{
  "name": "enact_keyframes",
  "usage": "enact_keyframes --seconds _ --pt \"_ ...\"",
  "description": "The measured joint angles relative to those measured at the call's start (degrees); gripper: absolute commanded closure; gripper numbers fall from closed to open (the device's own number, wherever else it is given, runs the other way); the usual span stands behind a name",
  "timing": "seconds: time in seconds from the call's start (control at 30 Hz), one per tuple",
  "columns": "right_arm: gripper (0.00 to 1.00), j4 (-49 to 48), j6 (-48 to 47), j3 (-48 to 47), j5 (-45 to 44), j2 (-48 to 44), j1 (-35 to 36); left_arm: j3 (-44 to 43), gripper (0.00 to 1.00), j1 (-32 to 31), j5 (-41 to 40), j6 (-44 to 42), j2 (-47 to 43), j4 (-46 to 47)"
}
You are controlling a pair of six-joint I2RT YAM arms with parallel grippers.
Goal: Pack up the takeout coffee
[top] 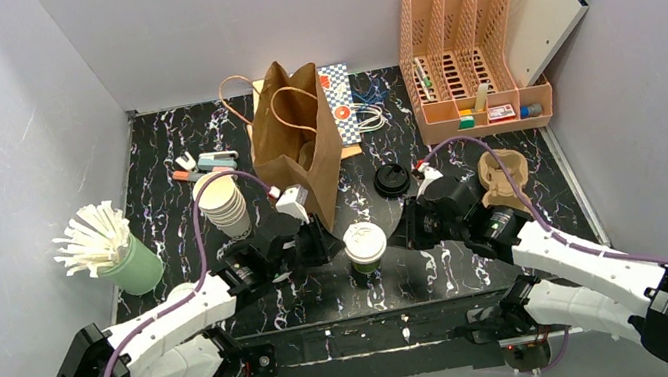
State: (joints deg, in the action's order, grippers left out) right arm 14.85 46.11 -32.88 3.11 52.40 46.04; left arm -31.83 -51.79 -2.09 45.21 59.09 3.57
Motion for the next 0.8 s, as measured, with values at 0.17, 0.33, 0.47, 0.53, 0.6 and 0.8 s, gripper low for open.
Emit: enact_keyframes --seconds 0.17,0.33,0.47,0.53,0.6,0.8 --pt "0.78 0.0 -0.5 0.0 -0.1 0.5 -0.3 0.0 0.81 0.3 0.0 -0.1 0.5 0.2" --pt "0.79 0.1 -1.3 -0.4 -0.5 0.5 -0.7 0.0 0.81 0.4 0.0 -0.1 0.5 0.3" --pt "0.79 0.2 -1.7 -1.1 -0.9 0.5 -0.7 0.0 0.83 0.4 0.0 -0.1 0.5 0.2" --pt "0.79 0.0 -1.8 -1.2 -1.0 0.5 -0.7 0.0 0.84 0.4 0.0 -0.2 0.5 0.2" --pt "0.81 0.1 -2.0 -1.2 -1.0 0.6 -0.7 0.0 0.84 0.4 0.0 -0.2 0.5 0.2" --pt "0.87 0.0 -2.7 -1.2 -1.0 0.6 -1.0 0.0 0.88 0.4 0.0 -0.2 0.5 0.3"
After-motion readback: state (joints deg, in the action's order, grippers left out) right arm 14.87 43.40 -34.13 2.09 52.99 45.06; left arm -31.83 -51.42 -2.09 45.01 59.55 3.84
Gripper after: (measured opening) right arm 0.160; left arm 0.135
